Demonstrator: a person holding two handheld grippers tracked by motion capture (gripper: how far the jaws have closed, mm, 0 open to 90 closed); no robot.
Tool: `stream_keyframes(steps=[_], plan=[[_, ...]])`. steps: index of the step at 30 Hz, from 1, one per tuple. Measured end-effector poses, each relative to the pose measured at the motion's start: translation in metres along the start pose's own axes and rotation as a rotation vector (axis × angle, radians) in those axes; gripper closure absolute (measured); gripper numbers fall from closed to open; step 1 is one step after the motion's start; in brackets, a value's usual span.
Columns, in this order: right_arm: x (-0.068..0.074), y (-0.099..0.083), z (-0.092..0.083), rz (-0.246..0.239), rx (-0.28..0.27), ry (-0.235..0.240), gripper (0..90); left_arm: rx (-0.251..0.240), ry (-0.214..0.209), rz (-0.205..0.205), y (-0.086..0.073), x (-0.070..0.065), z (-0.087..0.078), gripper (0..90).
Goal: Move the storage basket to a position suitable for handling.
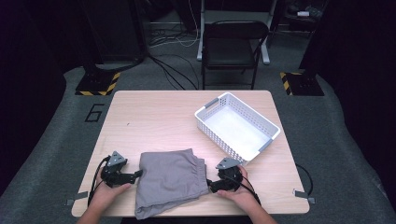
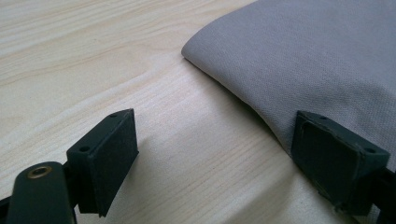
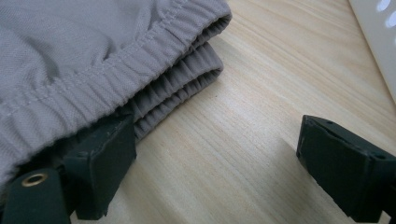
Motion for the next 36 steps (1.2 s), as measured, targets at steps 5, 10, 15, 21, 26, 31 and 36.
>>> stream_keyframes(steps=[5, 10, 15, 21, 26, 31, 36], plan=[[-0.001, 0.000, 0.000, -0.006, -0.005, 0.001, 12.6, 0.006, -0.003, -0.039, 0.001, 0.000, -0.001, 14.5], [-0.002, 0.000, 0.000, -0.007, -0.008, 0.003, 14.2, 0.018, -0.013, -0.079, 0.004, 0.001, -0.004, 20.1], [-0.003, 0.001, -0.002, -0.004, -0.005, 0.006, 21.5, 0.044, -0.037, -0.117, 0.008, -0.006, -0.007, 33.7], [-0.005, 0.005, -0.008, -0.003, 0.035, 0.007, 39.3, 0.011, -0.069, -0.106, 0.015, -0.019, -0.010, 34.6], [-0.007, 0.016, -0.023, 0.076, -0.041, -0.020, 42.5, 0.006, -0.095, -0.083, 0.016, -0.032, -0.016, 34.3], [0.010, 0.031, -0.025, 0.012, -0.117, 0.010, 39.0, 0.040, -0.111, -0.051, 0.013, -0.041, -0.016, 34.4], [0.024, 0.037, -0.006, -0.061, -0.078, 0.034, 37.7, 0.064, -0.104, -0.017, 0.010, -0.043, -0.016, 35.3]])
Point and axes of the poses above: each handheld gripper's, and its own axes: z roughly forward along the jaws, y roughly out of its top, x roughly to its left, the point moved 1 cm from there along z, roughly forward along the jaws, and after that the axes turned 5 degrees about -x, right-handed, at the moved point
